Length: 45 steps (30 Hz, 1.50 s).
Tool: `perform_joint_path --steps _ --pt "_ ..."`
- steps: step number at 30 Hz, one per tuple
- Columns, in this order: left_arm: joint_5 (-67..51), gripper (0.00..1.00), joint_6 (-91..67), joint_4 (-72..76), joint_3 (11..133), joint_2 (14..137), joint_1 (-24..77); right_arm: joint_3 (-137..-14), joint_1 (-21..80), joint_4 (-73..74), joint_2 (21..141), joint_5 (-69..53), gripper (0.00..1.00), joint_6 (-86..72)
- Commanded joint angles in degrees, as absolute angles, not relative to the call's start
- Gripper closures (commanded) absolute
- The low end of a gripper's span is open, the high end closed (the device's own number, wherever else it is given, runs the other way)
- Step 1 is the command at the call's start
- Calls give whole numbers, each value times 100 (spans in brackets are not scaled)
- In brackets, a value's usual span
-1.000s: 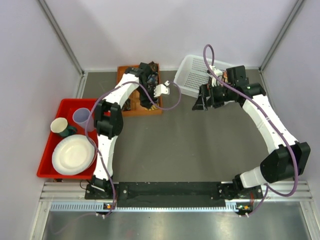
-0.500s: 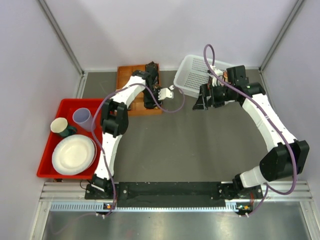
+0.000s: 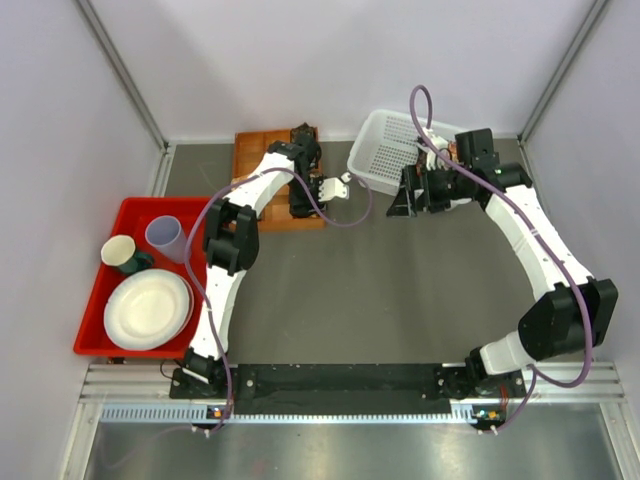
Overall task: Roll the ties
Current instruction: Place the tie in the storage box.
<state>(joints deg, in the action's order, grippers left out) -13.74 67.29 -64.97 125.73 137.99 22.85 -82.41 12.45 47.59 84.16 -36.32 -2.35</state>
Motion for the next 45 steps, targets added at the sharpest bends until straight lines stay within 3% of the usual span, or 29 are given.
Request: perform_joint_path --steps 1,9,12,14,37,45 --pt "-1301 62 6768 -6645 12656 13755 2303 -8525 1195 4650 8473 -3762 1 -272" --pt "-1301 33 6732 -6653 12691 13597 2347 -8525 1187 4623 8490 -3797 1 -281" --pt "-1389 13 6741 -6706 12700 13535 2355 -8534 1195 4614 8490 -3797 1 -290" --pt "-1362 9 6759 -6750 12744 13518 2364 -8543 1195 4623 8490 -3788 1 -290" --pt "-1353 5 7119 -7005 12858 13210 2522 -8517 1195 4588 8473 -3823 1 -281" --pt "-1529 13 7286 -7286 12858 12991 2522 -8499 1187 4623 8438 -3823 1 -255"
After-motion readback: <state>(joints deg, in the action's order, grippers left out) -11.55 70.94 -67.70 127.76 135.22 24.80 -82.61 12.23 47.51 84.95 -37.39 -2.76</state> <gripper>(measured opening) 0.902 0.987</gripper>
